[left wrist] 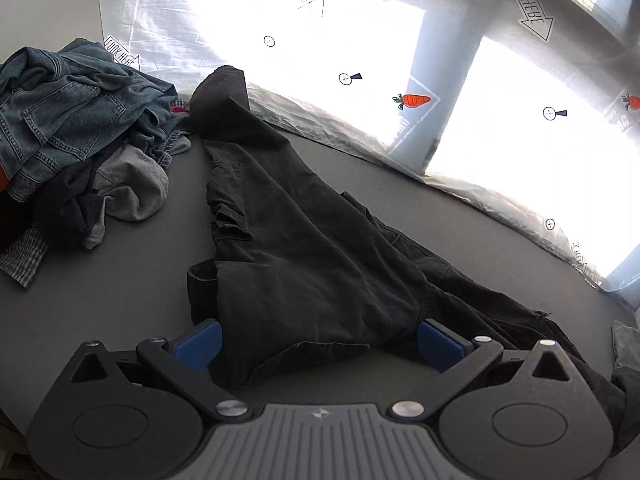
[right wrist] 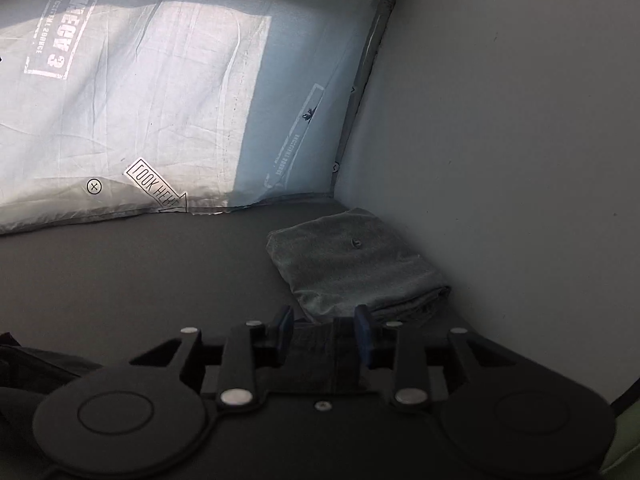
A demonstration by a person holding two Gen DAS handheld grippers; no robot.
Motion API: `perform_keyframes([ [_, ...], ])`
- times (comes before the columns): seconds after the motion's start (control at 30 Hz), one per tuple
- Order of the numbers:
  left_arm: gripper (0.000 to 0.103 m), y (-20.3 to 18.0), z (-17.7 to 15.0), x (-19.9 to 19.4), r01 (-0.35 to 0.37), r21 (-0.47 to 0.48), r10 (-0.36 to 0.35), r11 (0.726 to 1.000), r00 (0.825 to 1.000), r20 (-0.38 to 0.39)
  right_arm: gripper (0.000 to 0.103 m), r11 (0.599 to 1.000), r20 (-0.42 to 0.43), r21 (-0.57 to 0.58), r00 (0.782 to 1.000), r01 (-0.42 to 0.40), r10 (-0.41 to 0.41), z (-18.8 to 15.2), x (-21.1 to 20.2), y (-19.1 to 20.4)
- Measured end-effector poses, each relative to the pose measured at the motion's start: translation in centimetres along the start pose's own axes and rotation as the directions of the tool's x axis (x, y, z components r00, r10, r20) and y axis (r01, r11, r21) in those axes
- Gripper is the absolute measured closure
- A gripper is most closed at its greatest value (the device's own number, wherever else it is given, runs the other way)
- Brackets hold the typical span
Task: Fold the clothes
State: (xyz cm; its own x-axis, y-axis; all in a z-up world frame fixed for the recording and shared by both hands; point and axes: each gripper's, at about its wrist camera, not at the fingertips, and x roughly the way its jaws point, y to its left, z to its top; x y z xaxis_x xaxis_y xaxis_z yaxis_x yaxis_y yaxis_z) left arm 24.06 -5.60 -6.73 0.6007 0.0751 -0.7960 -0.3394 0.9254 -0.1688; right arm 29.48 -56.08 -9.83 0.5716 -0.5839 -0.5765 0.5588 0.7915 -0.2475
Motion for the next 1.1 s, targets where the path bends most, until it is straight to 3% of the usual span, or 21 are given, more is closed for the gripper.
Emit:
perform_keyframes([
  [0.1,0.000,0.0,-0.9,1.7,-0.016,-0.052,0.012,0.999,0.997,-0.072,0.062,0.996,-0.049,0.020,0.995,-0.091,0.092,-2.8,-0.5,2.0],
  [0.2,0.000,1.4,-0.7,2.9,0.010,-0.140,-0.030,0.990,0.990,-0.137,0.060,0.982,-0.079,0.036,0.979,-0.184,0.187,-4.5,-1.3,4.3],
  [0.33,0.000,3.4,0.3,2.7,-0.025,-0.166,0.005,0.986,0.993,-0.119,0.051,0.956,-0.034,-0.030,0.956,-0.292,0.291,-3.3,-3.7,9.0],
  [0.47,0.000,6.4,1.2,2.4,-0.093,-0.139,0.079,0.986,0.992,-0.103,0.049,0.917,-0.023,-0.041,0.918,-0.397,0.396,-2.7,-7.0,13.8],
  [0.7,0.000,13.5,2.6,3.9,-0.126,-0.122,0.114,0.984,0.988,-0.103,0.046,0.834,-0.033,-0.104,0.840,-0.541,0.541,-2.2,-13.6,23.2],
  [0.87,0.000,18.4,3.9,7.0,-0.072,-0.107,0.055,0.992,0.987,-0.150,0.040,0.782,-0.053,-0.145,0.794,-0.606,0.606,-3.5,-17.2,30.5],
  [1.1,0.000,24.2,7.8,13.9,-0.003,-0.178,-0.040,0.984,0.970,-0.239,0.035,0.702,-0.098,-0.247,0.738,-0.668,0.668,-5.2,-21.1,41.1],
])
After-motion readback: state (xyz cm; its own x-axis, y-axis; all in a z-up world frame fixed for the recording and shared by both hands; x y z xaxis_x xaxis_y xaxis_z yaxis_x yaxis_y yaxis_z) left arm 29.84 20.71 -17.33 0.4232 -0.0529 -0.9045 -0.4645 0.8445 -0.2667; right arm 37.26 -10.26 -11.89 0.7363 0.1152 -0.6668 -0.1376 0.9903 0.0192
